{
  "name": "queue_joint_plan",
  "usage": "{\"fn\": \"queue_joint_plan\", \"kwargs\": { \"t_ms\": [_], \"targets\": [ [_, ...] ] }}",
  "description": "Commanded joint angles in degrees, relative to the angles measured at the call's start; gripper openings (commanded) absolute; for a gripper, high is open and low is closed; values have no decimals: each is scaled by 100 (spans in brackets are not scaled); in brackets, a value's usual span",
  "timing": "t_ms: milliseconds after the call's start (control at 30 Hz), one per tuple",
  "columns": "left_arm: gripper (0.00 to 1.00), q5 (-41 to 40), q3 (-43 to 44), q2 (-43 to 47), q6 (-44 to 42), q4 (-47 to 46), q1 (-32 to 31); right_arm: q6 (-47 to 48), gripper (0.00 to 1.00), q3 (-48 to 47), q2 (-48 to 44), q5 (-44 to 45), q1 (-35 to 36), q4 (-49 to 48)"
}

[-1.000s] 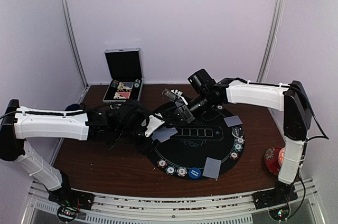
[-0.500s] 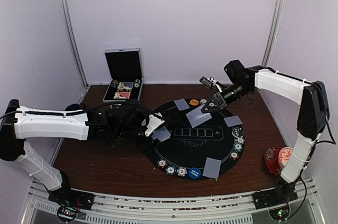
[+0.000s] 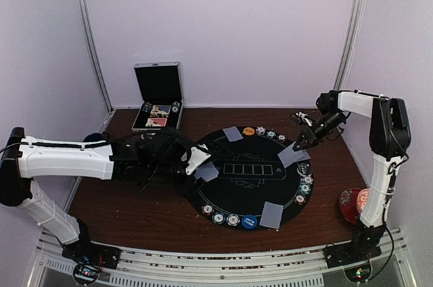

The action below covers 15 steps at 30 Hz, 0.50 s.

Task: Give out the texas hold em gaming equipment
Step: Distribute the poker card in the dealer area.

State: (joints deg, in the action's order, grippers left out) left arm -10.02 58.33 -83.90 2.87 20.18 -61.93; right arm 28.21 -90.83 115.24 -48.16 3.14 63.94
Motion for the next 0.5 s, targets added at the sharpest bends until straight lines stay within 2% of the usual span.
{"fn": "queue_joint_plan", "kwargs": {
  "t_ms": [0,467],
  "targets": [
    [64,57,40,22,-61,-243,8,229,0,-444,305,226,-291,311],
    [64,54,48,-13,-68,-241,6,274,0,-1430,1263,380,-601,611]
  ]
}}
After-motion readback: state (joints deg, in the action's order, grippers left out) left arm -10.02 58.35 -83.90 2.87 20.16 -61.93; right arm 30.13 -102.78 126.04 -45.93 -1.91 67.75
